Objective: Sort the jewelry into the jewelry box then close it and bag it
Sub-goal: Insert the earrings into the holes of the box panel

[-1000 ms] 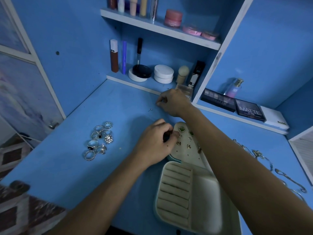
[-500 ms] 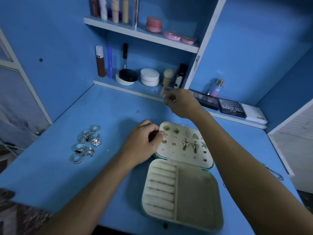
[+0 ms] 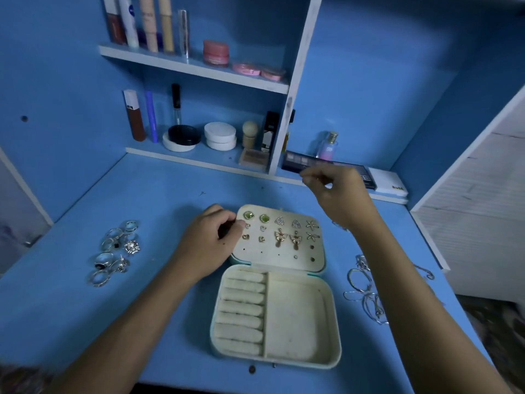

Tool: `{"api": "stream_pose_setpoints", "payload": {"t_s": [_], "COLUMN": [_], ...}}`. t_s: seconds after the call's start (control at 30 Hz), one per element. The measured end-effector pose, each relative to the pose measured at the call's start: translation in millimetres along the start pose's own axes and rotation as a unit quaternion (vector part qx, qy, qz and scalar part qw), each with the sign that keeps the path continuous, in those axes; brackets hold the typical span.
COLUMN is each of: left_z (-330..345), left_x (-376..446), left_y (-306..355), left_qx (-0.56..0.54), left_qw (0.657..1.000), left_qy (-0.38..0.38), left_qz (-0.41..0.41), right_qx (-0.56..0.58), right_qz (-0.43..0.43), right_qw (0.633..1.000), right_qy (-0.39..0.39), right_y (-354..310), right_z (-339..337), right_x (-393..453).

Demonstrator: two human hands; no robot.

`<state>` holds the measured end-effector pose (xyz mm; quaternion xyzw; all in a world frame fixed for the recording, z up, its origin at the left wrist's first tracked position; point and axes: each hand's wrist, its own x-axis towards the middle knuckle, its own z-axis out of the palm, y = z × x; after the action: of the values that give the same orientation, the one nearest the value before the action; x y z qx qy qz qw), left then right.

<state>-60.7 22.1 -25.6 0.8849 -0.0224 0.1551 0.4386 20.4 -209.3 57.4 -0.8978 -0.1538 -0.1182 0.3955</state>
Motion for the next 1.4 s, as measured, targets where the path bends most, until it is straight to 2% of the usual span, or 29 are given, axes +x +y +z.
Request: {"api": "stream_pose_setpoints", "payload": {"t_s": [0.17,0.53,1.4], "left_z": [0,-1,-1], "left_x": [0,0,-2], "left_y": [0,3,3], "left_qx": [0.003,-0.003,-0.003], "left_qw": [1.000,1.000,1.000], "left_qy": [0.003,0.007,0.009], "left_qz": [-0.006,-0.007,-0.010], "right_qx": [0.074,0.088,0.059], "right_qz": [0.023,-0.093,-0.073], "right_qw": [0.997,0.992,0.995], "right_qy": [0.005,0.008,-0.024], "right_y": [0,4,5], "right_z": [-1,22,31], "right_x": [-46,-100,-108]}}
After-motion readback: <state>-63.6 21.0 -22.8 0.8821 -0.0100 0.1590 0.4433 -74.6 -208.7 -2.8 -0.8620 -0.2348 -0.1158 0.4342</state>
